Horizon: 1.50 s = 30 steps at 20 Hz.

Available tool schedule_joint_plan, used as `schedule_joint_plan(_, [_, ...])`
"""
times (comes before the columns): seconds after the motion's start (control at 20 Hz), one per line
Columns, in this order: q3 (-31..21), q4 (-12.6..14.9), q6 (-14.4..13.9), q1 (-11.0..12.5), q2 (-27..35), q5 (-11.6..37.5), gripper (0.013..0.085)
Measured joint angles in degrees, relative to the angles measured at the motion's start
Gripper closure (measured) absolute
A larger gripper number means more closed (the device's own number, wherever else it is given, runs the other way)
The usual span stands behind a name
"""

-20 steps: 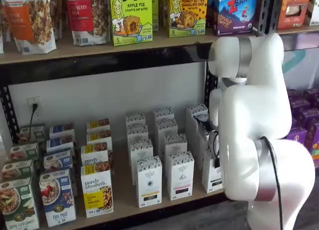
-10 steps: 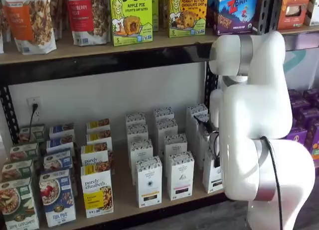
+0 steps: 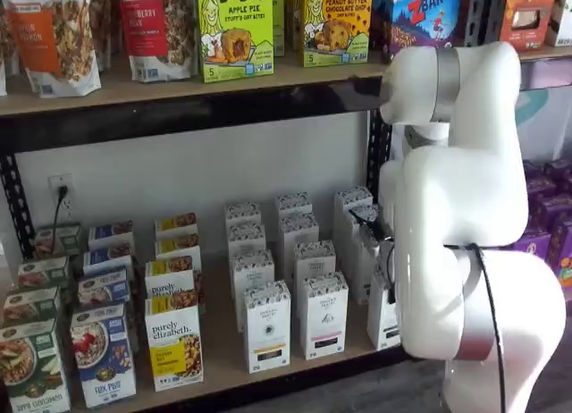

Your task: Pick up the white box with a green strip in the middle, on the bottom shelf, the sixth box from the left

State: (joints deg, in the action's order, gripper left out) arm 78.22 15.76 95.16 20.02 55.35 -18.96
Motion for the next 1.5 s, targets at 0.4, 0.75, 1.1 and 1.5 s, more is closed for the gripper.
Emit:
schedule_joint_plan(0.4, [-9.4,-0.6,0.9,0.5,-8.2,0.4,0.0490])
schedule_joint_plan(0.75, [-17.6,-5.2,4.2,-0.7,-17.0,-0.5,0.0490])
schedule_joint_plan(1.1, [-27.7,-0.1,-1.5,-1.6,-27.6,-1.1,0.0490])
schedule_joint_plan(1.5, [-38.1,3.3,-5.2,-2.7,-42.3,-3.8,0.0490])
